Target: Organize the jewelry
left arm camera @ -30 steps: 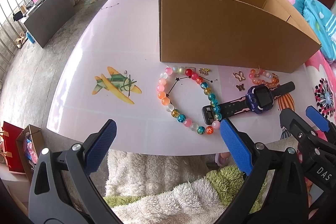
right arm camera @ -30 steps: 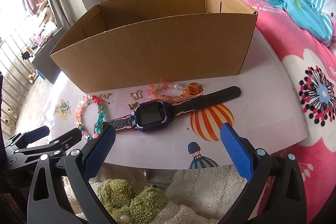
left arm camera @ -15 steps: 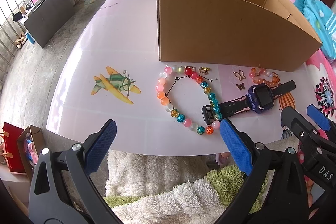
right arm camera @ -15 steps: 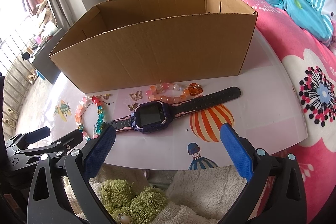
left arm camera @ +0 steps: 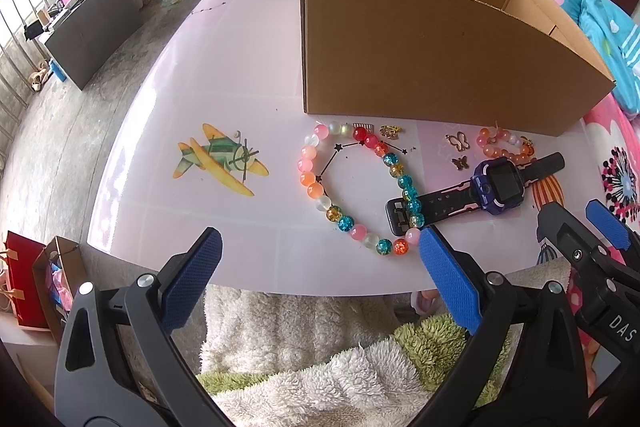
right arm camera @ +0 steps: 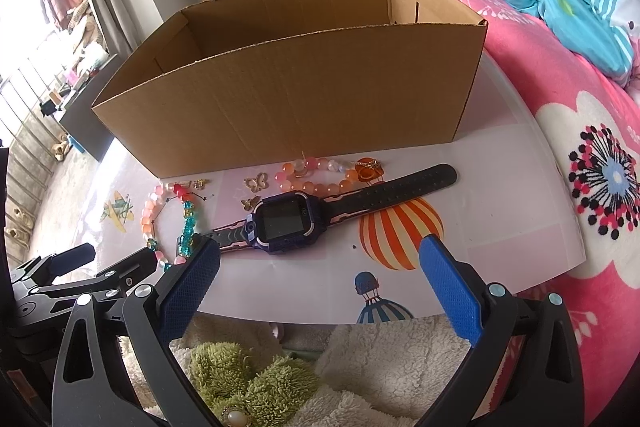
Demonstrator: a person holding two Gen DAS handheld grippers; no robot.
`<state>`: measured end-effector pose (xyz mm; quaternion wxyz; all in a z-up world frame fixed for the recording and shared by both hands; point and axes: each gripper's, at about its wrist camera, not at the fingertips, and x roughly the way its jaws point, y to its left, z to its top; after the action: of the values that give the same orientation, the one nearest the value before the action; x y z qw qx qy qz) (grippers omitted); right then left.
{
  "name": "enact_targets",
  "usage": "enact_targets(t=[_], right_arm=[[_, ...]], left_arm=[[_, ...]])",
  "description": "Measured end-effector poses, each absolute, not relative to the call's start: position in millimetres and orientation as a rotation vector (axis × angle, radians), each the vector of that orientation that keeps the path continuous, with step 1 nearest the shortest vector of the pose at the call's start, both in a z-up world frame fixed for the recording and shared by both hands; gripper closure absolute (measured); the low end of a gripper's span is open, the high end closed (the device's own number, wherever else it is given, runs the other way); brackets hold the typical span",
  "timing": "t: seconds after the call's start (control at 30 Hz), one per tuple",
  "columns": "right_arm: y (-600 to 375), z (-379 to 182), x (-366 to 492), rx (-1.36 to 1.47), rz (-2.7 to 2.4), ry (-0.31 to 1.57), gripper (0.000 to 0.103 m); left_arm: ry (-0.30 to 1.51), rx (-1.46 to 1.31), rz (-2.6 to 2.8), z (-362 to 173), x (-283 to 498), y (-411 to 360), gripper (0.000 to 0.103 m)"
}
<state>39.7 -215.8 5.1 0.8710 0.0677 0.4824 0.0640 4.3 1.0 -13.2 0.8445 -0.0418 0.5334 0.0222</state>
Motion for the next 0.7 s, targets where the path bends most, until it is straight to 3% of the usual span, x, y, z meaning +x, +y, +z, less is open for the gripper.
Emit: enact_targets(t=[0.4, 0.7], right_arm=[[-220, 4, 39, 0.153, 0.113, 1.007, 0.006], [-213, 12, 38, 0.169, 0.202, 0.947, 0.006]], left_arm=[[1.127, -0.117, 0.025, -16, 7, 11, 0.008], [0.881, -0.244, -0.11, -3, -2, 55, 0.008]])
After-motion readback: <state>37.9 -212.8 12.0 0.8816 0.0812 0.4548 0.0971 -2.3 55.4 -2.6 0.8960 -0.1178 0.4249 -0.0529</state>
